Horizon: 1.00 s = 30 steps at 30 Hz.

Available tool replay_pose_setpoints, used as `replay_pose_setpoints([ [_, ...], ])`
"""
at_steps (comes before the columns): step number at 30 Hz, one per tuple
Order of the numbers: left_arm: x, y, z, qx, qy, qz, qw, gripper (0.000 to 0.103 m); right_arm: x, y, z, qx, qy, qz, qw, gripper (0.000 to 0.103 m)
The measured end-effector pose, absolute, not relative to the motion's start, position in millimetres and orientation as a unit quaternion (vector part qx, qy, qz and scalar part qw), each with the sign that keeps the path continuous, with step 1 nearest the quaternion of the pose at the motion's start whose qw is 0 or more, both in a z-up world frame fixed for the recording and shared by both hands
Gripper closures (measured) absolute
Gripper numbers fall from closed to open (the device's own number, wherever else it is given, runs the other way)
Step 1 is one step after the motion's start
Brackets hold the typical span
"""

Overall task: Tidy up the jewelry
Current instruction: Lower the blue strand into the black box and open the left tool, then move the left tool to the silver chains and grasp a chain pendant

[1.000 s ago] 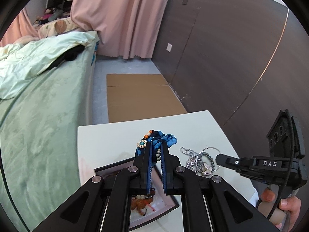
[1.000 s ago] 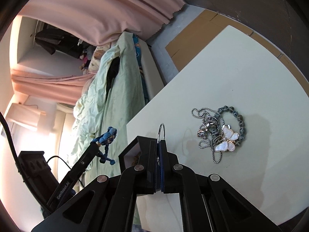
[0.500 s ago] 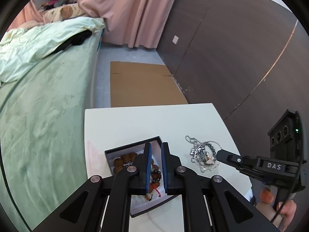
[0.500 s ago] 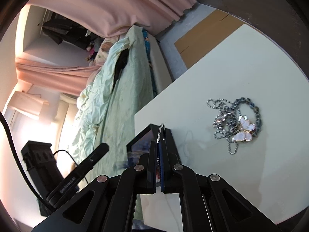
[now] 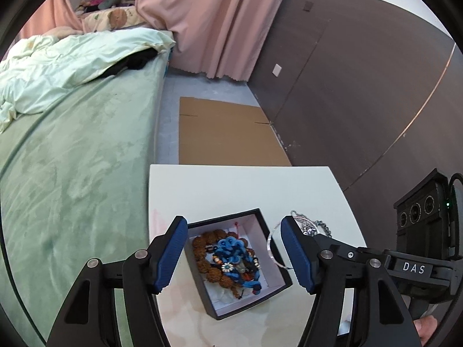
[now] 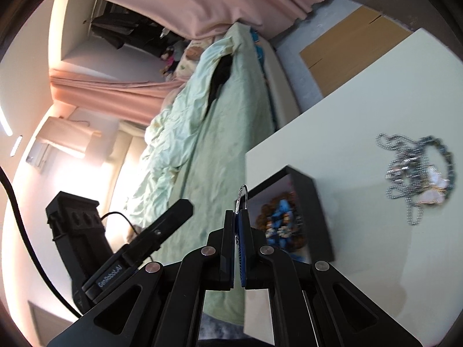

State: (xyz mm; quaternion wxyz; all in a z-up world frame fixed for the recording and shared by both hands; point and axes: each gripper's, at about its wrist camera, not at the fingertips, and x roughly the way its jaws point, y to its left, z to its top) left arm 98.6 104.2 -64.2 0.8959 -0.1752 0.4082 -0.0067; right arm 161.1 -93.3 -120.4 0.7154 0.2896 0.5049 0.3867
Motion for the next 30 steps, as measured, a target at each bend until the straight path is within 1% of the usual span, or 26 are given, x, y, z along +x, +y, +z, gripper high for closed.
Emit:
replay_pose_setpoints([
  [1,97.5,105.9,-63.9,-0.177,0.407,-0.005,0.896,0.035,161.0,-88.9,-121.5,0.282,0.509,0.385,0.717,0.098],
  [2,96.0,107.8,-63.4,-0.179,0.406,-0.004,0.896,0.035,161.1,-84.8,-123.8,0.273,0.518,0.381,0.715,0.095],
  [3,95.4,108.8,-62.9,-0.181,0.406,-0.003,0.896,0.035,162.1,-82.3,-129.7,0.273,0.534,0.376,0.707,0.078],
  [4,94.5,109.8,-62.6,-0.183,0.405,-0.002,0.896,0.035,161.7,-84.9,-133.0,0.277,0.538,0.371,0.704,0.051],
  [5,93.7,110.3,-62.3,-0.185,0.404,-0.002,0.896,0.035,160.7,-89.1,-135.4,0.281,0.538,0.361,0.708,0.041],
  [6,92.6,110.3,-62.0,-0.185,0.403,-0.003,0.896,0.035,158.9,-95.2,-135.2,0.280,0.533,0.348,0.719,0.035],
  [14,90.2,101.9,-61.3,-0.181,0.404,-0.011,0.897,0.035,148.9,-131.4,-121.9,0.266,0.518,0.327,0.744,0.035],
  [23,90.5,70.8,-61.6,-0.163,0.408,-0.032,0.898,0.035,139.3,-166.3,-105.6,0.233,0.509,0.289,0.777,0.035],
  [30,94.1,42.7,-62.9,-0.142,0.410,-0.053,0.899,0.035,139.2,-202.7,-99.5,0.246,0.502,0.256,0.789,0.035],
])
